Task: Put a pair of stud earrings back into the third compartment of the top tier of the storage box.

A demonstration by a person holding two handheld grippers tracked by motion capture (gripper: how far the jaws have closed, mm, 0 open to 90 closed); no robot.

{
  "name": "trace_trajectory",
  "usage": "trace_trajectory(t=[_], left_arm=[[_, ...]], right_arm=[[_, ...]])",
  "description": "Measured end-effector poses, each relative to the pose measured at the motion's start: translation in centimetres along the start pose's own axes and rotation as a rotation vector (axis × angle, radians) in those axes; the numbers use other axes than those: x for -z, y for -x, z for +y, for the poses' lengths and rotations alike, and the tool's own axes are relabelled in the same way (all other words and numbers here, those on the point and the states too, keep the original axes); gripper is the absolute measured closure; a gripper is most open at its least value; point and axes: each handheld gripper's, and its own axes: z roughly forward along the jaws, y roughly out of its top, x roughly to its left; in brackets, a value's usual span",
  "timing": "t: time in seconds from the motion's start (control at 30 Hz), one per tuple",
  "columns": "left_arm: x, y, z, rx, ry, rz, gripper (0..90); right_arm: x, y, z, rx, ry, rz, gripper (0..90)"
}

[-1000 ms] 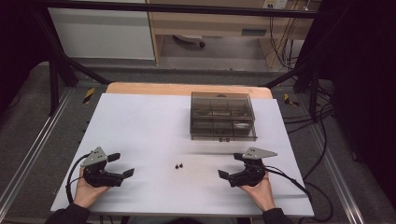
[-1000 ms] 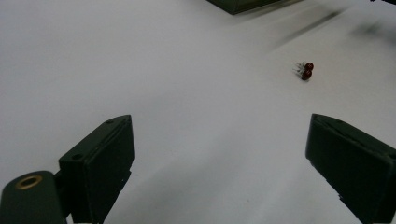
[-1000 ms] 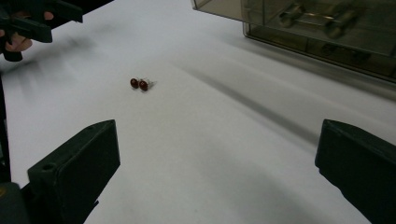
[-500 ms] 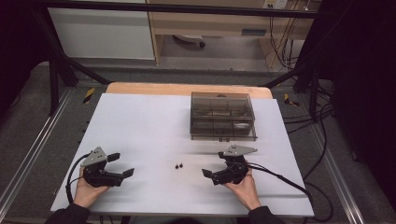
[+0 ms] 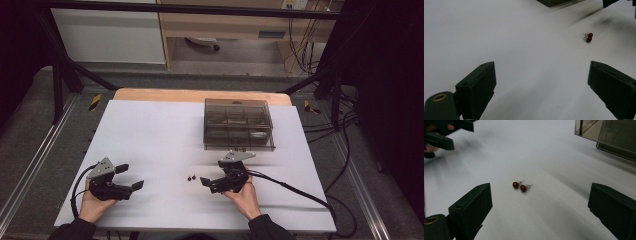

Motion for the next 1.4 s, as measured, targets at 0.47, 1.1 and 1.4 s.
trace_trajectory(t=[0.47, 1.1, 1.4], left_arm=[[0.0, 0.0, 0.0, 0.001, 0.000, 0.000, 8.4], [0.0, 0.0, 0.0, -0.003, -0.001, 0.000, 8.6], [0.0, 0.0, 0.0, -0.002, -0.002, 0.002, 8.7]], right_arm=[[-3.4, -1.3, 0.9, 0.027, -0.044, -0.004, 23.6], [-5.2, -1.4, 0.7, 0.028, -0.096, -0.010, 52.1], [-5.4, -1.4, 0.6, 0.037, -0.110, -0.013, 61.5]])
